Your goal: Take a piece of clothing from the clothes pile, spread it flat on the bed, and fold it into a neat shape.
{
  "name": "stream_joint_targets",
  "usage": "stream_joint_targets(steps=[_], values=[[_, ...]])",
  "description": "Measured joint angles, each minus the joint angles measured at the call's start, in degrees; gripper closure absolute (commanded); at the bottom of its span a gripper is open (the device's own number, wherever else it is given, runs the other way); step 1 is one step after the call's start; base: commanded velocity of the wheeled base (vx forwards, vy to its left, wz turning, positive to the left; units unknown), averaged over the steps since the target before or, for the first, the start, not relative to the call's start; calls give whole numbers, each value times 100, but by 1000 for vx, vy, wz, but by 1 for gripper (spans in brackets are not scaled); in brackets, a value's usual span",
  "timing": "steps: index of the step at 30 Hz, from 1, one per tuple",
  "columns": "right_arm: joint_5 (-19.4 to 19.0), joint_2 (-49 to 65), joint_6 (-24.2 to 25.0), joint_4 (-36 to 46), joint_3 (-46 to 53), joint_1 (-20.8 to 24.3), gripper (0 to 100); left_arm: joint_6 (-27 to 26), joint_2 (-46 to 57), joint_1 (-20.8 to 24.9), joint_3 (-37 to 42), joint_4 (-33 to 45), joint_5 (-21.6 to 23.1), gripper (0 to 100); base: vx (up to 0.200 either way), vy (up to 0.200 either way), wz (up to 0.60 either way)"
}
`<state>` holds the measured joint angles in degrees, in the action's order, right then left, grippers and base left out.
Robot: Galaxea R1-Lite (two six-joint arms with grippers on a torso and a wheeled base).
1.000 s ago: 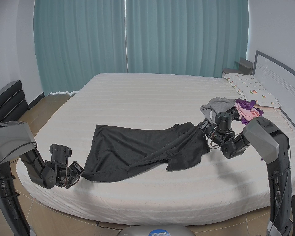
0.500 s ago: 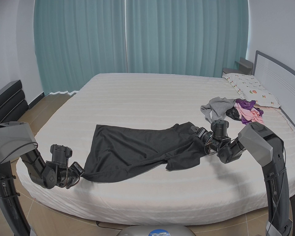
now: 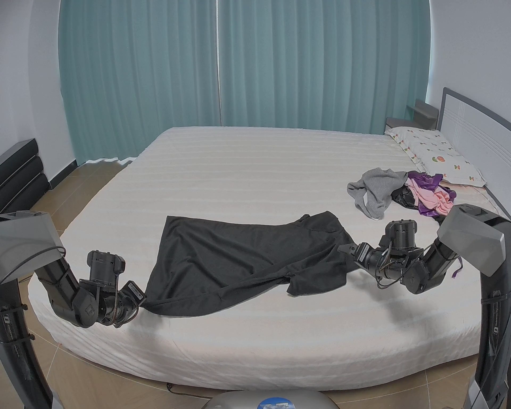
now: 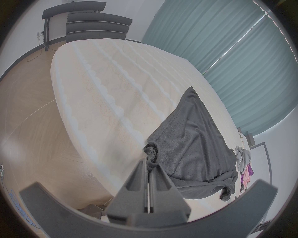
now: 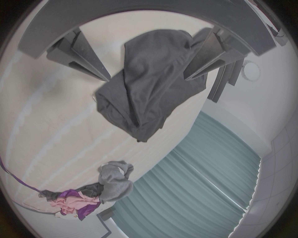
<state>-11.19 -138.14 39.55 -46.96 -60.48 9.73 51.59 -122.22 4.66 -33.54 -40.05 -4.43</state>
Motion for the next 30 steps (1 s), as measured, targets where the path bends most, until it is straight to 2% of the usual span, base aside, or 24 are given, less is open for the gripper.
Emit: stream_joint_targets(steps=[6,13,18,24,25,30], values=[[-110,7,-62,27,327,188,0,0,12,0,11,0,87,100,0,0,0],[-96,-160,-66,57,257,411,0,0,30,0,16,0,126,100,0,0,0],[-93,-273,-71,399,89,427,0,0,34,0,16,4,128,100,0,0,0],[-96,-343,-77,407,-18,416,0,-2,32,0,7,6,128,100,0,0,0],[-99,-351,-77,416,-38,413,100,-2,32,0,7,6,128,100,0,0,0],[-68,-428,-77,424,-148,400,100,0,30,0,7,6,128,100,0,0,0]])
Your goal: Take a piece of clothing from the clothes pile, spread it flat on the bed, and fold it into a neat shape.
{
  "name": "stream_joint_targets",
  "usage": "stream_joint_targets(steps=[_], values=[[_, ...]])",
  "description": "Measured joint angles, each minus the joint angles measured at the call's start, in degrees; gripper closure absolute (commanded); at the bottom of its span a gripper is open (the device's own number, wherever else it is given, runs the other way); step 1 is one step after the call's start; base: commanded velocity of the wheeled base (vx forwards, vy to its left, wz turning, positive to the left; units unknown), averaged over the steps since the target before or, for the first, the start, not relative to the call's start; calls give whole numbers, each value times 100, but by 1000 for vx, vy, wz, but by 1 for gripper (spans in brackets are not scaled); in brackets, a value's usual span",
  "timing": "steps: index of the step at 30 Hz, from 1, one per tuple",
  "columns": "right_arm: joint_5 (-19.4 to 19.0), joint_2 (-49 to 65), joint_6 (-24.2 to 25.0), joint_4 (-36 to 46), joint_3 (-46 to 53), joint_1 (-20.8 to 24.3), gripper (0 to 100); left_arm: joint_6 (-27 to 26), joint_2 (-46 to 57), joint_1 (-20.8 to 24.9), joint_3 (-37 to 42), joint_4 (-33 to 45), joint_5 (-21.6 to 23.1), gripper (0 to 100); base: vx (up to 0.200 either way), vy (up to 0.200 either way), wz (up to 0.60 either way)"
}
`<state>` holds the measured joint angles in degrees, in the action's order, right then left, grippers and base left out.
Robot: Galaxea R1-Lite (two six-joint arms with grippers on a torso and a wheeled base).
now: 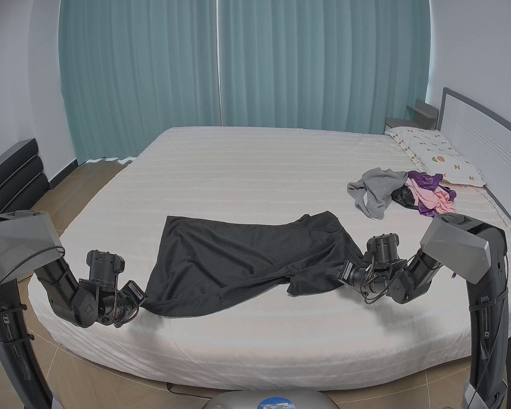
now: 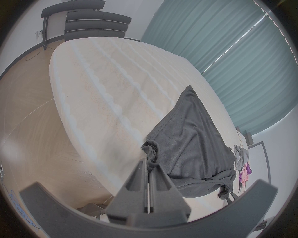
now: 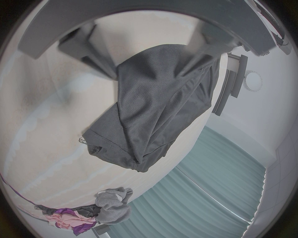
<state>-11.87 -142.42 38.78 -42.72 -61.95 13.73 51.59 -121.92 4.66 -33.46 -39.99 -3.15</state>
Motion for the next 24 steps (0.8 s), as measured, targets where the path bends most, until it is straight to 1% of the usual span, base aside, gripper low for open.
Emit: stream_joint_targets(steps=[7,15,17,24], values=[[20,78,38,-20,132,-6,100,-2,1,-4,34,2,44,100,0,0,0],[-154,656,88,-20,733,-218,100,-22,41,-15,56,33,63,100,0,0,0],[-277,841,90,-23,951,-290,100,-24,61,-22,59,41,63,100,0,0,0],[-886,1729,94,-41,2094,-561,100,-84,199,-26,113,57,63,100,0,0,0]])
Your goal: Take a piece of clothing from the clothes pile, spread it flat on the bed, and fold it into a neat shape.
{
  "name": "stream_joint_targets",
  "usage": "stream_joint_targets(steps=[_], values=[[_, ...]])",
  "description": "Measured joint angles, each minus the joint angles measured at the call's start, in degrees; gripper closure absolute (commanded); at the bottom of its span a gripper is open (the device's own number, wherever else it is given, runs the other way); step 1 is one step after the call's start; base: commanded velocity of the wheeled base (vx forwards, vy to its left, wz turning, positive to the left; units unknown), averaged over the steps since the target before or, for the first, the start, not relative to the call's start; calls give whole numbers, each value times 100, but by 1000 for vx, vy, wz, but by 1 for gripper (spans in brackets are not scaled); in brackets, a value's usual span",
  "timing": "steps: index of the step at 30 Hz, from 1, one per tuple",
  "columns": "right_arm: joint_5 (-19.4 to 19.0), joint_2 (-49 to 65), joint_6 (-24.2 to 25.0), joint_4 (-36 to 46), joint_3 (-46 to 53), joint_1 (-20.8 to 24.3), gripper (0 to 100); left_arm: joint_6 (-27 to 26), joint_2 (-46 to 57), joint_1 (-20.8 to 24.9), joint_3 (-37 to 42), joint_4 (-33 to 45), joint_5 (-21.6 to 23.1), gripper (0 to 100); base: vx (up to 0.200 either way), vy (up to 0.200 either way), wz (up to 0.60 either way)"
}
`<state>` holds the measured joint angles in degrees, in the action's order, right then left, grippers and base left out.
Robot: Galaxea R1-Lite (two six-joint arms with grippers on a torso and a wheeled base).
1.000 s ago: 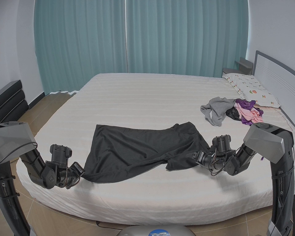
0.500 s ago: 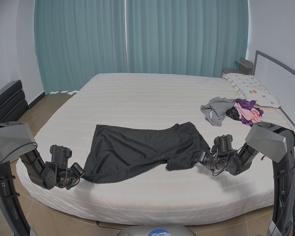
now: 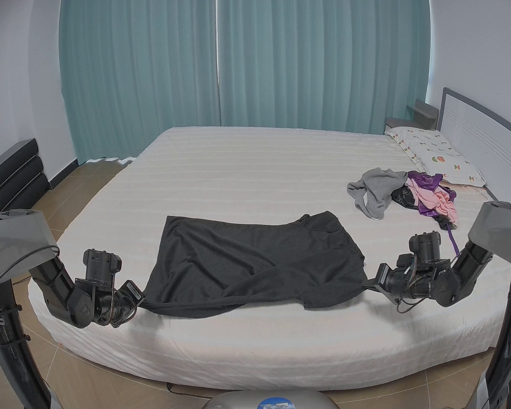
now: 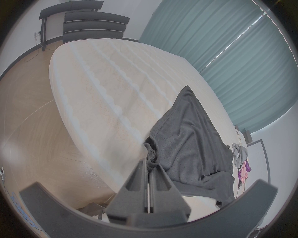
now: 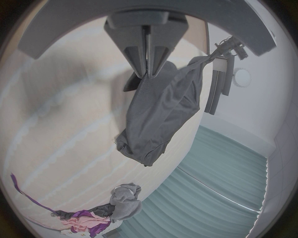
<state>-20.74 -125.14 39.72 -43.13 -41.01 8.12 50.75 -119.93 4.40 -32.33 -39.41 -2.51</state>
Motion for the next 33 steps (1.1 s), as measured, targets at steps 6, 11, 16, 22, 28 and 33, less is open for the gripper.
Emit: stream_joint_targets(steps=[6,11,16,22,28,33], values=[[-433,957,-17,44,929,-245,100,-234,185,13,149,20,0,100,0,0,0],[-525,1458,-206,73,1596,-352,100,-523,308,22,235,444,-2,100,0,0,0],[-549,1740,-450,154,2039,-416,100,-716,463,28,265,840,-2,100,0,0,0],[-547,1882,-872,684,2221,-446,100,-898,549,33,321,896,-2,100,0,0,0],[-491,1827,-1673,1264,2265,-514,100,-1054,555,55,400,991,-2,100,0,0,0],[-393,1580,-1818,1324,2258,-553,100,-1204,555,150,458,1240,-2,100,0,0,0]])
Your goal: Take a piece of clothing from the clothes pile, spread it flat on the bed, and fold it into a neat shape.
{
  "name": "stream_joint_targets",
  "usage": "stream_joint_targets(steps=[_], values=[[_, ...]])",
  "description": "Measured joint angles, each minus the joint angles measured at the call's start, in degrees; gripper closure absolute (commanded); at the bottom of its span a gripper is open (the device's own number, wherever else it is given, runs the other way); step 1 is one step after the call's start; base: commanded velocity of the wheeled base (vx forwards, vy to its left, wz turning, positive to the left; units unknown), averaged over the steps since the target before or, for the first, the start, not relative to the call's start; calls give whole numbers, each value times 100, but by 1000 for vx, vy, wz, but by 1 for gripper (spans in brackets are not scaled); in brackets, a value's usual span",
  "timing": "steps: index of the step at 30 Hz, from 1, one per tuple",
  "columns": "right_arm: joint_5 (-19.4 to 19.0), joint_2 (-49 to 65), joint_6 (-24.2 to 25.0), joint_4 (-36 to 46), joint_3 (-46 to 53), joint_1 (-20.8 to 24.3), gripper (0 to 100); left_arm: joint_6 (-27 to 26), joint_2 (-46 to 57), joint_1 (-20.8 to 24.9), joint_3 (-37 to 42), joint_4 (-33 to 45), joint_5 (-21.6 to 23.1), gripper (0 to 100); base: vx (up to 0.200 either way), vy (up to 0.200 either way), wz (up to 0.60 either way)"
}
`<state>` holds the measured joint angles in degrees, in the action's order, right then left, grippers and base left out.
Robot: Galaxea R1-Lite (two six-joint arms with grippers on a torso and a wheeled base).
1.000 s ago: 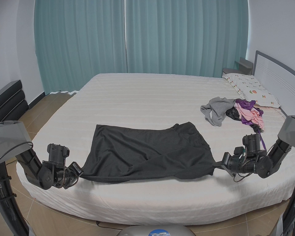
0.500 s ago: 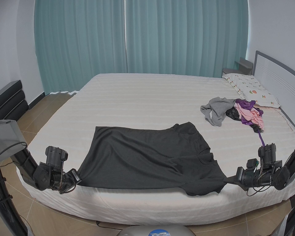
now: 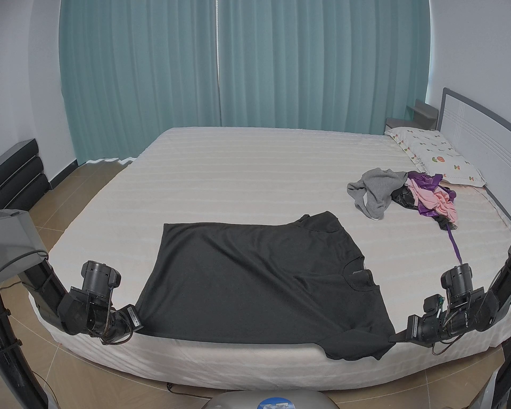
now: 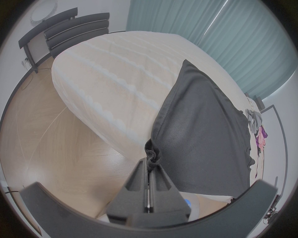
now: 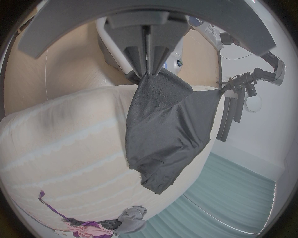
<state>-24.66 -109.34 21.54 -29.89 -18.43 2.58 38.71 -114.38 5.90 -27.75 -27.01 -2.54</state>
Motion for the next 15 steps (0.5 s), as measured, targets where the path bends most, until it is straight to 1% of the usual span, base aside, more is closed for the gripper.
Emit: stream_joint_targets(steps=[3,4,9,15], values=[[15,-201,-107,-11,-11,41,100,-37,0,27,29,24,0,100,0,0,0],[17,-255,-151,-16,-13,59,0,-44,0,32,33,33,0,100,0,0,0],[12,-507,-269,-21,-33,121,0,-50,-35,73,49,30,0,100,0,0,0],[-10,-657,-279,-163,-157,146,0,-50,-59,88,49,33,-2,100,0,0,0]])
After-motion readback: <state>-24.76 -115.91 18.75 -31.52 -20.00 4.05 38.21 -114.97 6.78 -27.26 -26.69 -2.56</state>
